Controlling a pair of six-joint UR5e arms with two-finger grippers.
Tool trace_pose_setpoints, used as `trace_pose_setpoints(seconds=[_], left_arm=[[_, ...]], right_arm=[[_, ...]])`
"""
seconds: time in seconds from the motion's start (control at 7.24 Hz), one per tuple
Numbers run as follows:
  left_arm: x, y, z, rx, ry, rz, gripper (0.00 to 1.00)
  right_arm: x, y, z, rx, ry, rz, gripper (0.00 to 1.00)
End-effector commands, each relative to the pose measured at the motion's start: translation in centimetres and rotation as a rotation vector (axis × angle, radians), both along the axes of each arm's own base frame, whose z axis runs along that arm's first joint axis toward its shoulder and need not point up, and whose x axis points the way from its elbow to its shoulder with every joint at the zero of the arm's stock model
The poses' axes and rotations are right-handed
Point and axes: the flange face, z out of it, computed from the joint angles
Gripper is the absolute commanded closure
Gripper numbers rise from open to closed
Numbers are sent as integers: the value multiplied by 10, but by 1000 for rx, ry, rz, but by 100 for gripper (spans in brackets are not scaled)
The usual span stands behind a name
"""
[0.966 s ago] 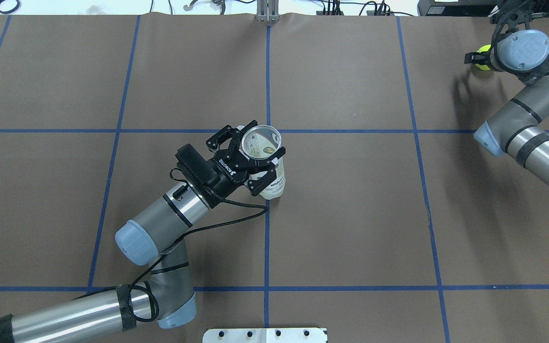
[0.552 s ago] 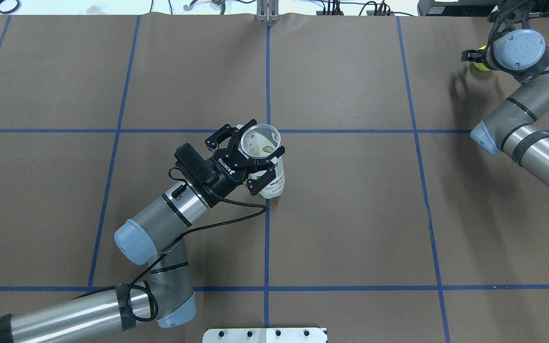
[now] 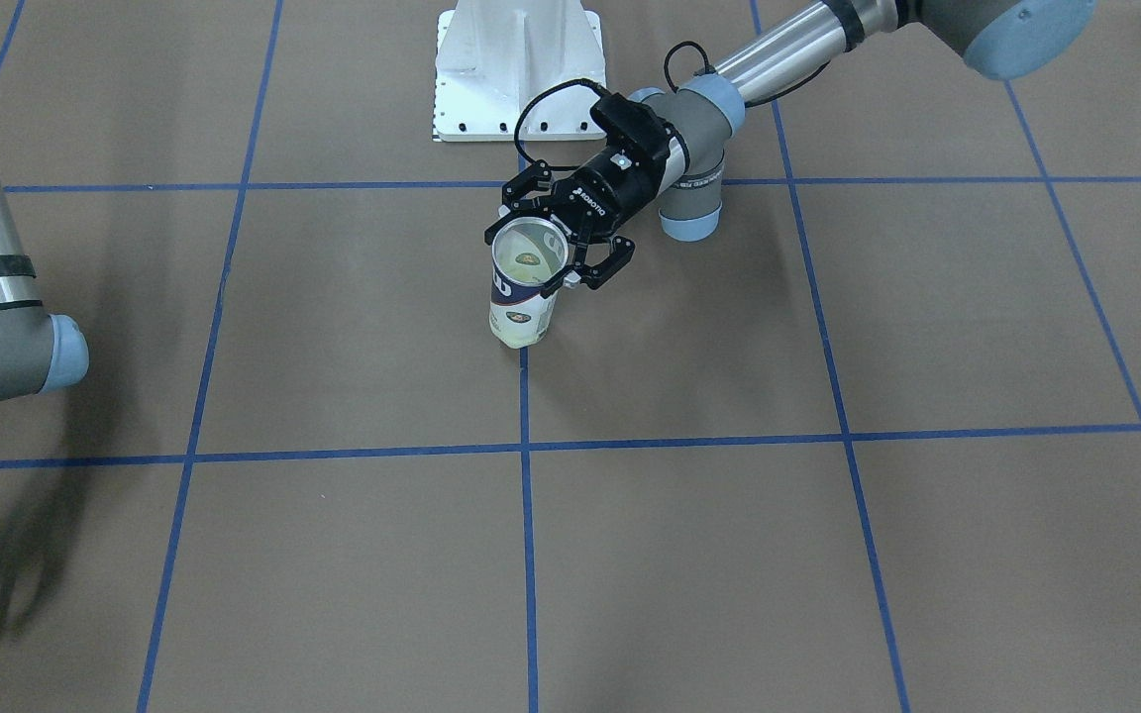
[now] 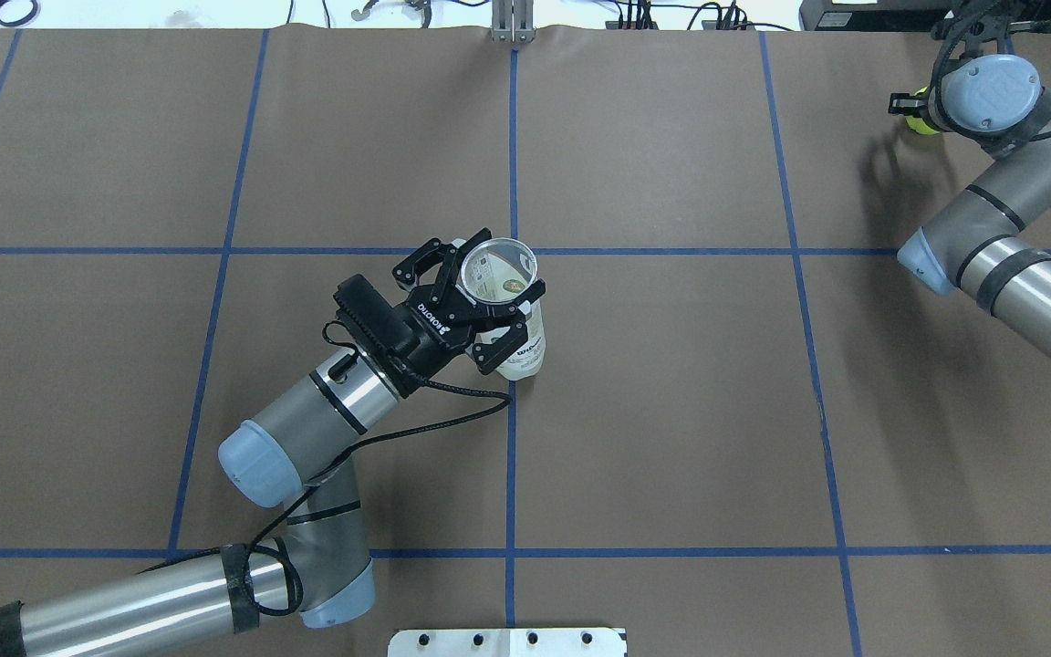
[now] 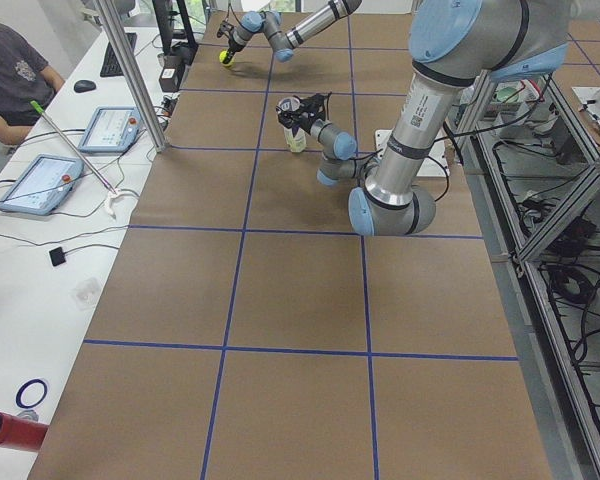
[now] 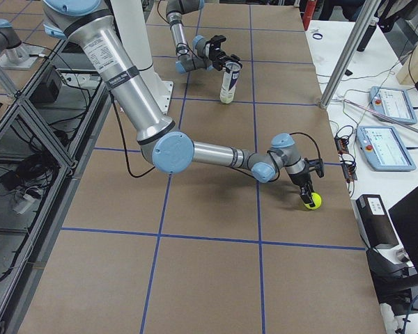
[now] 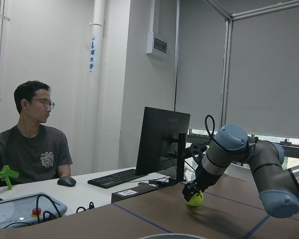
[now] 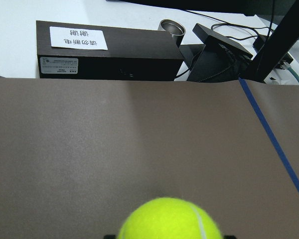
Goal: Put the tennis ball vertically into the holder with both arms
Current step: 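Lift the second ball off the table with the right gripper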
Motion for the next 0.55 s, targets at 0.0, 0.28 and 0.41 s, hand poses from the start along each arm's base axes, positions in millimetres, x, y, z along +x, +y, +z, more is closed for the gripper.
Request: trace_pose_setpoints(seconds=[0.0, 0.28, 0.41], left_arm=[[0, 2, 8, -5, -9, 3, 16], [0, 2, 4, -3, -6, 2, 16], [0, 2, 3, -2, -5, 1, 16]], right_arm=[[2, -3, -49, 24, -41, 16, 100], [5, 35, -147, -89, -218, -8, 100], [12, 57, -206, -140, -254, -6, 100]])
